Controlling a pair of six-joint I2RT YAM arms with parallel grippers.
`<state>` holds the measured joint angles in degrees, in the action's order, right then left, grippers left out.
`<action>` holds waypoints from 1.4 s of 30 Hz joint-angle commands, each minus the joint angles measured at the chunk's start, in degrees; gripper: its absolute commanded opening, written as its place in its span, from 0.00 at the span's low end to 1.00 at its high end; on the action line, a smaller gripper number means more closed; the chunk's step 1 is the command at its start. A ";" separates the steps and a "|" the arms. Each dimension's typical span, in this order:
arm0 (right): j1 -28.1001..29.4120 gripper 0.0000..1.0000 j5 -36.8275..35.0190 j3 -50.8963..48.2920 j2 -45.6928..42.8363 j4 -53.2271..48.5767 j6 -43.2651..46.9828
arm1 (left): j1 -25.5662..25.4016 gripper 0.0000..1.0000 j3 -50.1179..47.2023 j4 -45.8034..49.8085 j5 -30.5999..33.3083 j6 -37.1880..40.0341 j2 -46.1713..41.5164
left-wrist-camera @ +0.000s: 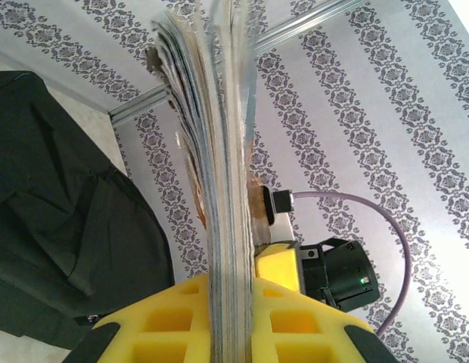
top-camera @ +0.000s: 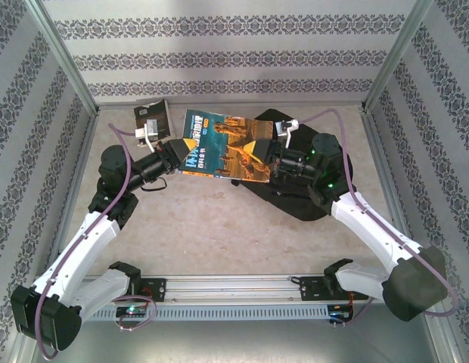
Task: Pack the student bag
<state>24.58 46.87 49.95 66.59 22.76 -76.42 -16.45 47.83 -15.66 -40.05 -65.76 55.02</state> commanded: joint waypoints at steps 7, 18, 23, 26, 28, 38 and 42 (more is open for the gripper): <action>-8.36 0.00 -16.18 2.46 -12.74 -30.21 15.13 | -1.47 0.38 9.80 20.95 4.48 13.03 2.86; -12.72 0.00 -49.86 16.47 -19.76 -77.46 29.42 | -10.23 0.76 30.86 45.61 25.56 21.56 30.31; -13.49 0.00 -64.29 22.76 -21.07 -86.85 32.75 | -18.32 0.72 52.29 55.25 28.35 31.65 49.04; -14.41 0.00 -71.90 26.49 -20.28 -91.39 33.86 | -21.42 0.72 64.43 57.76 26.90 36.57 58.53; -15.59 0.00 -75.15 28.00 -19.64 -93.68 34.24 | -22.67 0.71 71.38 58.89 25.57 38.97 64.59; -20.50 0.00 -71.40 32.62 -15.99 -97.41 36.48 | -29.83 0.71 98.37 67.15 39.22 49.33 85.44; -20.96 0.00 -70.40 32.25 -15.70 -98.19 37.21 | -31.98 0.72 99.68 65.37 40.26 52.40 88.23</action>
<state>4.29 -22.94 80.62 51.46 -75.35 -40.53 -46.76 144.90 47.86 -3.46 -18.37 142.15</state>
